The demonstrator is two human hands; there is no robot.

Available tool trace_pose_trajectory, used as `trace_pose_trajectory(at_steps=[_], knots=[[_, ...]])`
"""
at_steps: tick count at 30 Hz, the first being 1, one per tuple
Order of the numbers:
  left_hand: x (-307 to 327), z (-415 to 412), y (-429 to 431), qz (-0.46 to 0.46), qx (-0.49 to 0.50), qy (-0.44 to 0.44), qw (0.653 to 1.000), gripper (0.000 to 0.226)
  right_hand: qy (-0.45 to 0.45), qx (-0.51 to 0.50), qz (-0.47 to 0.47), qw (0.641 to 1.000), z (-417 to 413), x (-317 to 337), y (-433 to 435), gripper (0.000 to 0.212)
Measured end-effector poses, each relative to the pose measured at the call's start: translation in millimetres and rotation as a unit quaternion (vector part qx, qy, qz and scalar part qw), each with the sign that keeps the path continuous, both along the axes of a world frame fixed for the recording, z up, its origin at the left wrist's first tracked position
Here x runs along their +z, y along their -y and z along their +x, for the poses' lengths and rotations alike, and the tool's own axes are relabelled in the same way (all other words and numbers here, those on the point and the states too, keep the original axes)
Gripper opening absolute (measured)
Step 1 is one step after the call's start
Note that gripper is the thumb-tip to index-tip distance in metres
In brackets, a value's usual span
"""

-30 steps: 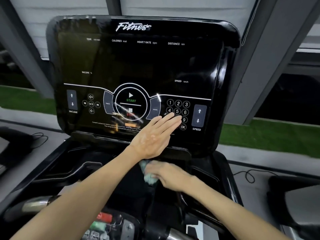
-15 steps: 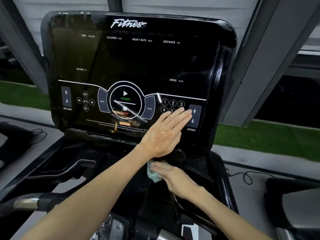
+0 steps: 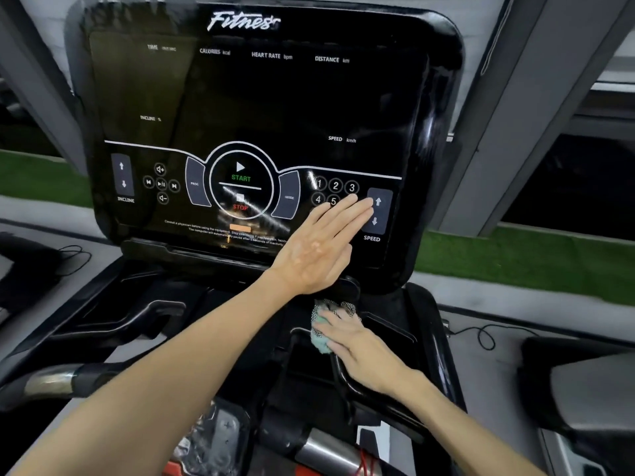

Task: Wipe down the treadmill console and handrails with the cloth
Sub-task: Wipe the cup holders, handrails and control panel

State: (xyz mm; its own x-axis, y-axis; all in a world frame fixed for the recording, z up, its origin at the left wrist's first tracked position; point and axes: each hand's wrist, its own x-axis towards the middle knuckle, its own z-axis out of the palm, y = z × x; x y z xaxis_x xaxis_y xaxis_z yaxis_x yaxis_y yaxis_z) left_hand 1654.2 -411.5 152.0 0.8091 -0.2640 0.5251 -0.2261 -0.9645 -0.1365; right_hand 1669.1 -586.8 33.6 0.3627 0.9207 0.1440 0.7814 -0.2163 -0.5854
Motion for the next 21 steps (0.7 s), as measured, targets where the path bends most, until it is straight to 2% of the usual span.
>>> trace_pose_trajectory(at_steps=[5,8,11,15,18,21], knots=[[0.8,0.2,0.9,0.001,0.002,0.004,1.0,0.06,-0.094,0.047,-0.021,0.994,-29.0,-7.0,55.3,0.04],[0.0,0.2,1.9,-0.003,0.001,0.009,1.0,0.059,-0.097,0.048,-0.063,0.992,-31.3,-15.2,103.7,0.045],[-0.7,0.3,4.5,-0.01,0.001,0.012,1.0,0.059,-0.049,0.051,-0.098,0.993,-26.9,-20.6,129.7,0.058],[-1.0,-0.5,4.4,-0.009,0.004,0.008,1.0,0.059,0.072,0.079,-0.075,0.991,-35.3,-19.5,86.7,0.07],[-0.4,-1.0,2.5,-0.007,0.002,0.003,1.0,0.06,0.128,0.055,-0.062,0.988,-44.2,-24.4,29.9,0.067],[0.1,-0.8,2.6,-0.004,0.001,0.0,1.0,0.061,0.18,0.031,-0.068,0.981,-46.8,-22.9,13.0,0.046]])
